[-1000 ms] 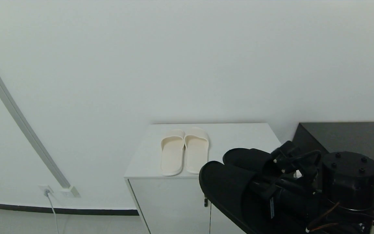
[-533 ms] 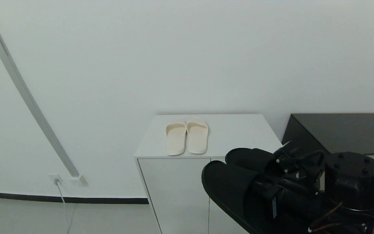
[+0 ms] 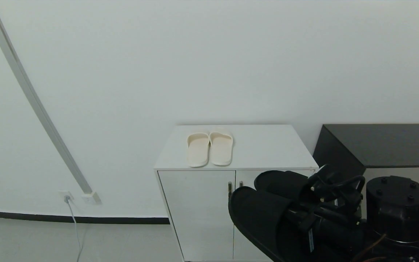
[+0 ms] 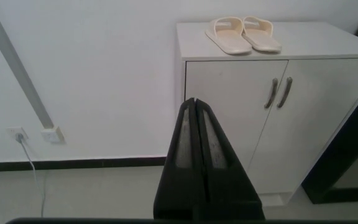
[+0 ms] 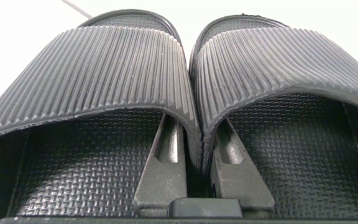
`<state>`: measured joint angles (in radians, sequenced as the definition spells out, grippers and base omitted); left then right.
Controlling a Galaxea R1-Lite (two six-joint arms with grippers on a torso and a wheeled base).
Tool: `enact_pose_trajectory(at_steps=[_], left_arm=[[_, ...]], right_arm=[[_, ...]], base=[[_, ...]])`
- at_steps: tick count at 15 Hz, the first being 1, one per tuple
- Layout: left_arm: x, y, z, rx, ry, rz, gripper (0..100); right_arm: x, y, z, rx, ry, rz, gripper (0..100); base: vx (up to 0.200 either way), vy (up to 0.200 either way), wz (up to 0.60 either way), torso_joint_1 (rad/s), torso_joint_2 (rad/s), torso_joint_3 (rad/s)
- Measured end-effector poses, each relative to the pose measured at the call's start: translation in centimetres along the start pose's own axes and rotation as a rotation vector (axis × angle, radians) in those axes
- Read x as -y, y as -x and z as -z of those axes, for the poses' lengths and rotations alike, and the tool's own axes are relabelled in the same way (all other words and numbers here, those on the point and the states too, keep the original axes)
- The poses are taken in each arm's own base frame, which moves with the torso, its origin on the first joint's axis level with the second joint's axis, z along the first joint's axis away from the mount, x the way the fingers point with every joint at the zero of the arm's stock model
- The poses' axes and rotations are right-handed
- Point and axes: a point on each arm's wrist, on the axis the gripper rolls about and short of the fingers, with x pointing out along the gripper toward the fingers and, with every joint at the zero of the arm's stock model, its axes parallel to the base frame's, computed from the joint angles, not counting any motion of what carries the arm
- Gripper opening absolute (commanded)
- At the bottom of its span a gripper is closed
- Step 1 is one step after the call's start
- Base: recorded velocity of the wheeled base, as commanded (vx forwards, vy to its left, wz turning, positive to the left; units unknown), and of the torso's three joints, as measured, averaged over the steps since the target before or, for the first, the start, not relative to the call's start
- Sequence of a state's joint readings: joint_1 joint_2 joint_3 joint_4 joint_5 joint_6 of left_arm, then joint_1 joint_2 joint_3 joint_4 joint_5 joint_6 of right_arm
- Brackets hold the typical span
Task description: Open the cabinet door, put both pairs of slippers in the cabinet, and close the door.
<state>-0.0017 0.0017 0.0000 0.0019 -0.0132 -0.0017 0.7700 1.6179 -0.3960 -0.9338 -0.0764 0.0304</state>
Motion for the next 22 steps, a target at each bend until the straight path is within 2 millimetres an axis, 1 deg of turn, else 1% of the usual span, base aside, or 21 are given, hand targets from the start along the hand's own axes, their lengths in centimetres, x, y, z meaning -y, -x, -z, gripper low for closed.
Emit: enact_pose_trajectory(at_steps=[7, 11, 12, 22], left_arm=[[0.0, 0.0, -0.01, 0.001, 0.0, 0.0, 0], [0.0, 0.0, 0.0, 0.0, 0.0, 0.0, 0], [0.0, 0.0, 0.0, 0.0, 0.0, 0.0, 100], [0.0, 0.0, 0.0, 0.0, 0.0, 0.0, 100]], right_arm=[[0.04, -0.1, 0.18, -0.009, 0.0, 0.0, 0], [0.03, -0.24, 0.38, -0.018, 0.0, -0.001, 0], [0.04, -0.24, 0.42, -0.02, 0.0, 0.0, 0], [-0.06, -0.31, 0.65, -0.031, 0.004, -0.003, 0]], base=[[0.0, 0.0, 0.0, -0.009, 0.02, 0.011], [0.0, 0.0, 0.0, -0.143, 0.32, 0.168], [0.0, 0.0, 0.0, -0.159, 0.34, 0.188], [0.0, 0.0, 0.0, -0.165, 0.39, 0.22]])
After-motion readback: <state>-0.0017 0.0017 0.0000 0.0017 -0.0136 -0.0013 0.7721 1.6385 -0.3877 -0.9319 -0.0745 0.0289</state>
